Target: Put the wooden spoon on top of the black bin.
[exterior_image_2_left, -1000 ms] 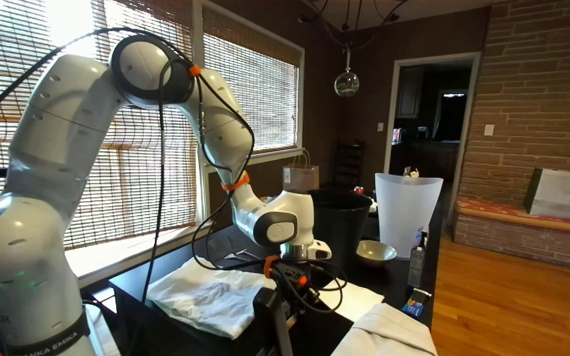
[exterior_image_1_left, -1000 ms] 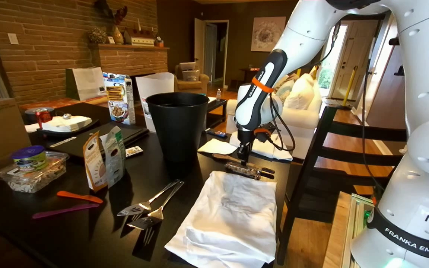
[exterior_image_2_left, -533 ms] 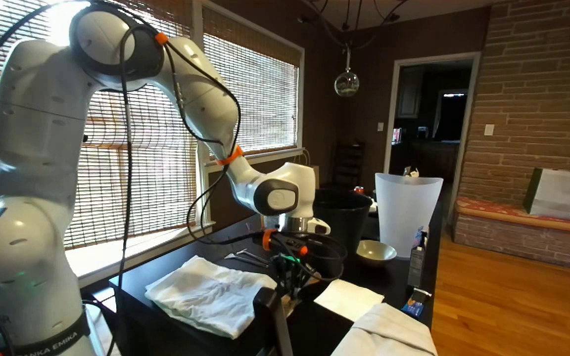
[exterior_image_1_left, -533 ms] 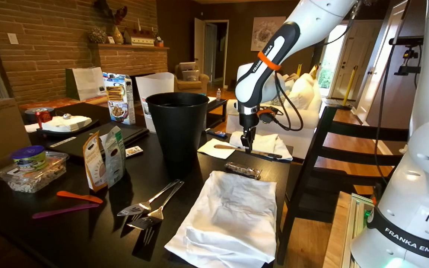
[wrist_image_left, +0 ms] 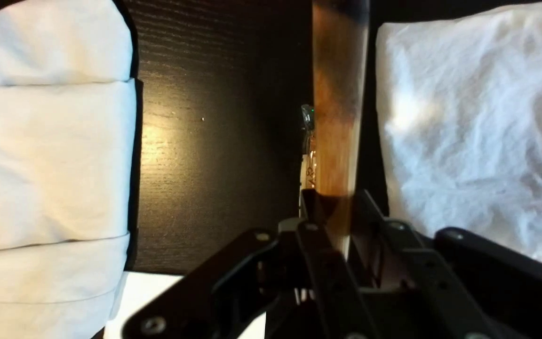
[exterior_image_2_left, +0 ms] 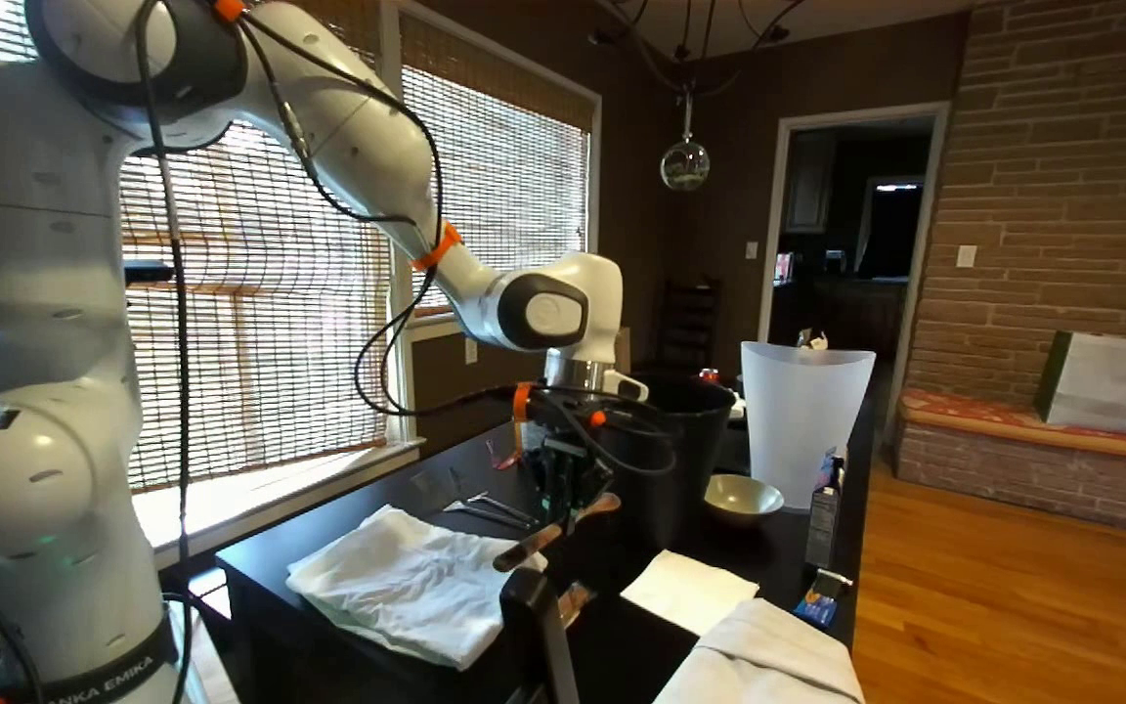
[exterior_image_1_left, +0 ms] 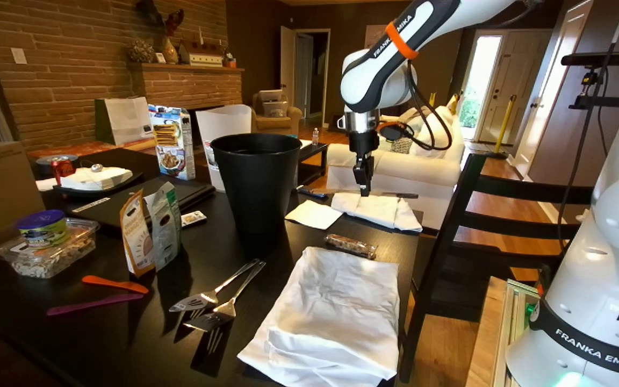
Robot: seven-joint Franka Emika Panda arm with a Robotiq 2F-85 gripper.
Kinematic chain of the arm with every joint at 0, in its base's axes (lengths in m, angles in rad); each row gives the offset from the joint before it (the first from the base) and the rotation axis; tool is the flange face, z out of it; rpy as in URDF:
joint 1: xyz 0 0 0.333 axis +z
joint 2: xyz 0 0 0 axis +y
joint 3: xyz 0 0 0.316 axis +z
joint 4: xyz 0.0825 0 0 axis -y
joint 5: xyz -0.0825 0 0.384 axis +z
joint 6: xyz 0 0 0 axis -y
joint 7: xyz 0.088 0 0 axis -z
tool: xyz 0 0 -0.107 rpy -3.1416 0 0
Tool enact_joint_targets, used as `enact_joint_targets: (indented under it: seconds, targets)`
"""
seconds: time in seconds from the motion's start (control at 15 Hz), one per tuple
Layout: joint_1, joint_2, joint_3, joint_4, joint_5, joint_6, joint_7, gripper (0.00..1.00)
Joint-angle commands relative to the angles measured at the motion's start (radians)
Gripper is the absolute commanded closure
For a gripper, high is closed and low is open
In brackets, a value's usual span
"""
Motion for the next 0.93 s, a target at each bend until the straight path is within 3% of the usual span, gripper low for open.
enact_joint_targets:
  seconds: [0.0, 0.6, 0.67, 0.73, 0.87]
  targets:
    - [0.031, -0.066, -0.023, 0.073, 0.003, -0.113, 0.031, 0.95]
    - [0.064, -0.047, -0.028, 0.376, 0.003, -0.326, 0.332, 0.95]
    - [0.061, -0.079, -0.035, 0.308, 0.001, -0.285, 0.264, 0.95]
    - [0.065, -0.077, -0.034, 0.321, 0.001, -0.288, 0.274, 0.8]
    - [0.066, -0.076, -0.035, 0.316, 0.001, -0.288, 0.273, 0.8]
